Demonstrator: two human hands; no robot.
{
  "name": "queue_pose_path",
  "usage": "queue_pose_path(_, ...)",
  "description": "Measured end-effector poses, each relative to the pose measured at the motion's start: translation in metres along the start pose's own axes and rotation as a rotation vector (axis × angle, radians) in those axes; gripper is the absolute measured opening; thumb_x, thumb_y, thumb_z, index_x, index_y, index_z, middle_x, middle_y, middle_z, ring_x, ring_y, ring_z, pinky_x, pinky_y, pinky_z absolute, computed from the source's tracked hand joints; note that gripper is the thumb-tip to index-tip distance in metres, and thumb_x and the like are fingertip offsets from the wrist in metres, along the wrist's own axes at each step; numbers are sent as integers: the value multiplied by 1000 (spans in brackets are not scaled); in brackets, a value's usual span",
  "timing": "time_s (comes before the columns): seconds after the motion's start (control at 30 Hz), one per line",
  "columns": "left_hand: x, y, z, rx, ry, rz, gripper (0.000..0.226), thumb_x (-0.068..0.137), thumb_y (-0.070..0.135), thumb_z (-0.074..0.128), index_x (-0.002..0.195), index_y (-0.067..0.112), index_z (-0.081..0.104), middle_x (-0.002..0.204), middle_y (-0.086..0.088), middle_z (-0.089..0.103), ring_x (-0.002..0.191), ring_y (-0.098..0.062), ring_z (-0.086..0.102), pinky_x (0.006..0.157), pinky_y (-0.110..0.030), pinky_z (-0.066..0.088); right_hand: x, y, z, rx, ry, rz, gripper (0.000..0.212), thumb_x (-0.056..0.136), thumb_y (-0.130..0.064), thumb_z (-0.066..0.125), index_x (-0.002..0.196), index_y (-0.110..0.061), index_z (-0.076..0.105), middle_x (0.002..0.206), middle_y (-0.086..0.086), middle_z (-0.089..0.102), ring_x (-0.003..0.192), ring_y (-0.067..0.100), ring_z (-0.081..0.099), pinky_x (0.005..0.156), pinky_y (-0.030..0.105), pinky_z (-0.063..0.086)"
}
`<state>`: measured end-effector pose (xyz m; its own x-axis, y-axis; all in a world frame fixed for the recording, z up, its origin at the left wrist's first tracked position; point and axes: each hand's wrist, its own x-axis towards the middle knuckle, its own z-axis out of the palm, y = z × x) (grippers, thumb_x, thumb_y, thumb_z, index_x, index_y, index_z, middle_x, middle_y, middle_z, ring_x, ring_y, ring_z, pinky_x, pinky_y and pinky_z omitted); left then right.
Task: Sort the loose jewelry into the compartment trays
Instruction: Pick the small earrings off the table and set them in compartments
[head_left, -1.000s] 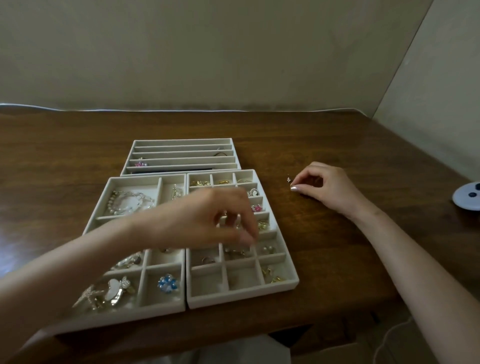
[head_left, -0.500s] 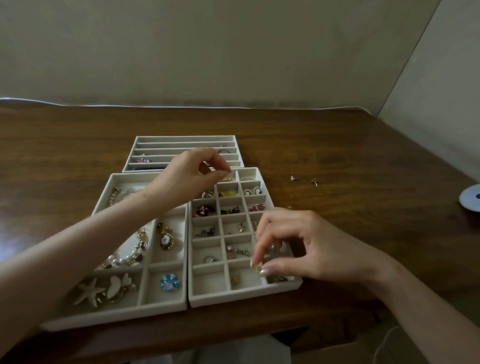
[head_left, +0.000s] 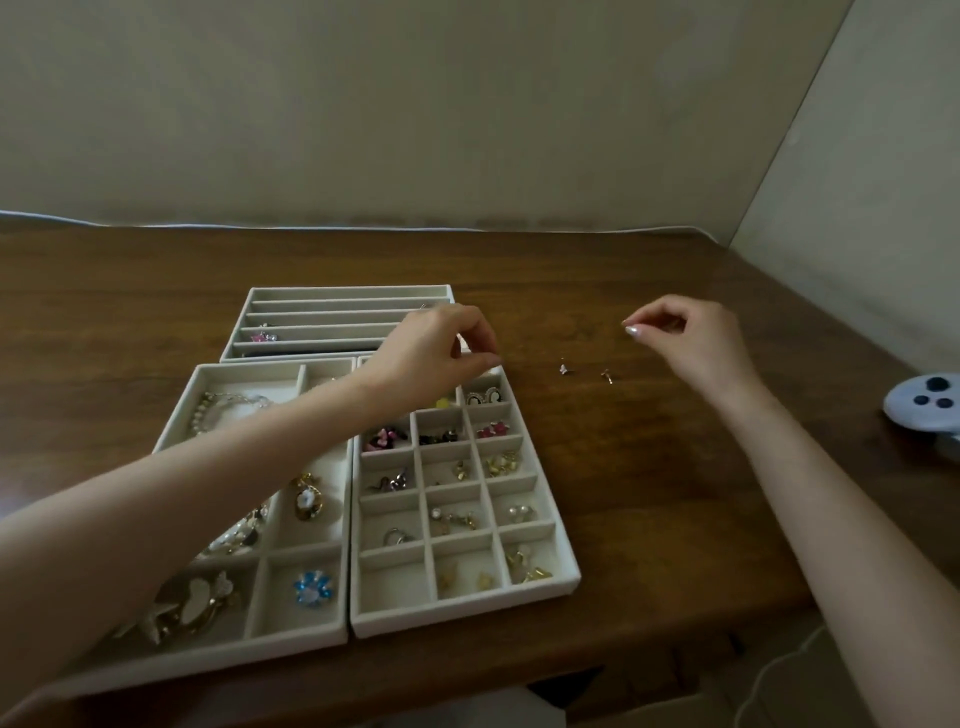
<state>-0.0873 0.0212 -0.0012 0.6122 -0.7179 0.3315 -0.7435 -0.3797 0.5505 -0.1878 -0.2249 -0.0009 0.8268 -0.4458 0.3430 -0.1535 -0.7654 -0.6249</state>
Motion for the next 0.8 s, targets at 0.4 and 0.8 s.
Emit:
queue_pose_path(0.4,84,21,60,288,-342,26,28,81,33,68,104,21,59,104,3,59,99,-16,54,83,-35,50,-4,19,18,-79,-130,-1,17,80,-29,73,96,-23,71,99,-5,62,82,6,55,71,22,45)
queue_pose_path(0.8,75,12,52,164,-295,-9,18,86,30,62,97,17,60,102,-1,62,95,-17,58,82,-32,49,-4,17,26,-112,-158,-39,6,80,-21,73,85,-24,69,89,-7,56,80,9,53,67,20,39)
